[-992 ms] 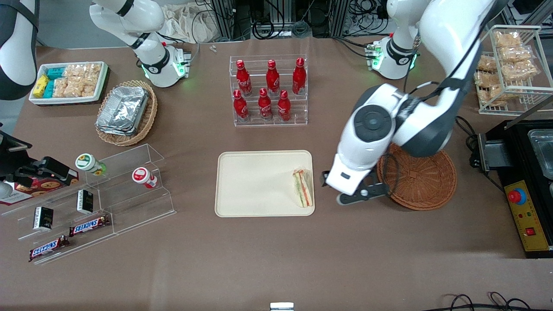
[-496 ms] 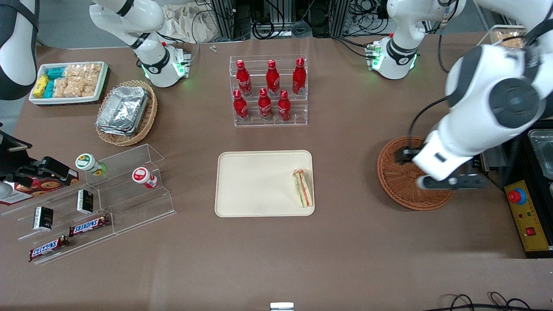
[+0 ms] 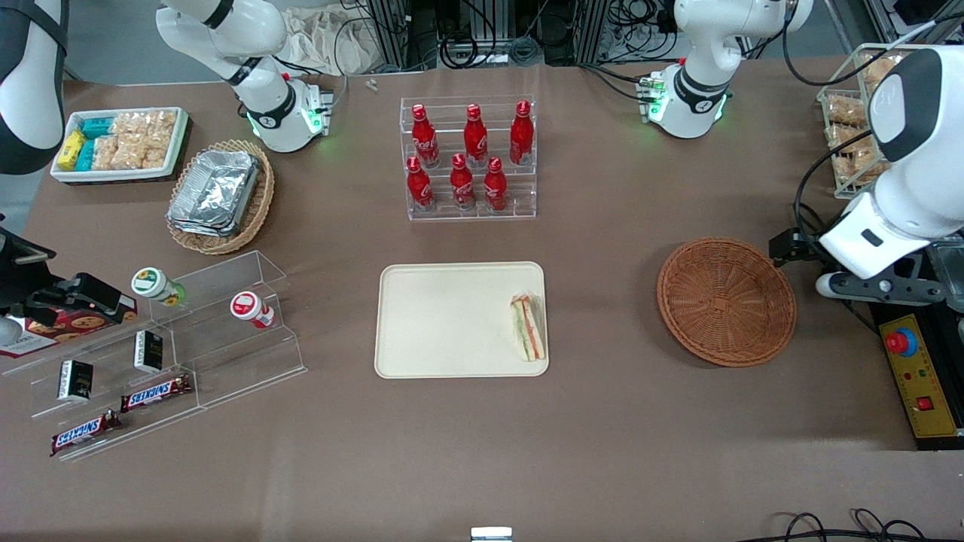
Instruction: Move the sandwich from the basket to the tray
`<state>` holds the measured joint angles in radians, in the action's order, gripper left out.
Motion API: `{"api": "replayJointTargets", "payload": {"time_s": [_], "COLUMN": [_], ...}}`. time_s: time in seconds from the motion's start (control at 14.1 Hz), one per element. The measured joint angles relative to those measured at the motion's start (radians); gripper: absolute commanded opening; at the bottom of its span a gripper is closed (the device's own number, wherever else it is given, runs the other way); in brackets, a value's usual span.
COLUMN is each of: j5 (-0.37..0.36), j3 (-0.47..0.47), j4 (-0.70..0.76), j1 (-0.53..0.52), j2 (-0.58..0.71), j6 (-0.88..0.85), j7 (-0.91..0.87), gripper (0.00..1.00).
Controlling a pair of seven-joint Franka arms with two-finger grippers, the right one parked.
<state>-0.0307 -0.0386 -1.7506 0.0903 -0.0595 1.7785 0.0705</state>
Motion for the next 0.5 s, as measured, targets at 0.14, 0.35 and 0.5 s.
{"api": "replayJointTargets", "payload": {"time_s": [0.14,0.35,0.5], "j5": [0.005,0.005,0.005], "j3": [-0.002,-0.002,-0.001], "j4": [-0.054,-0.018,0.061], "j1": [-0.022,-0.034,-0.034], "j2": [0.029,0.022,-0.015], "j6": [0.035,-0.011,-0.082], "j7": [0.025,0.035,0.038], "gripper": [1.0,1.0,1.0]}}
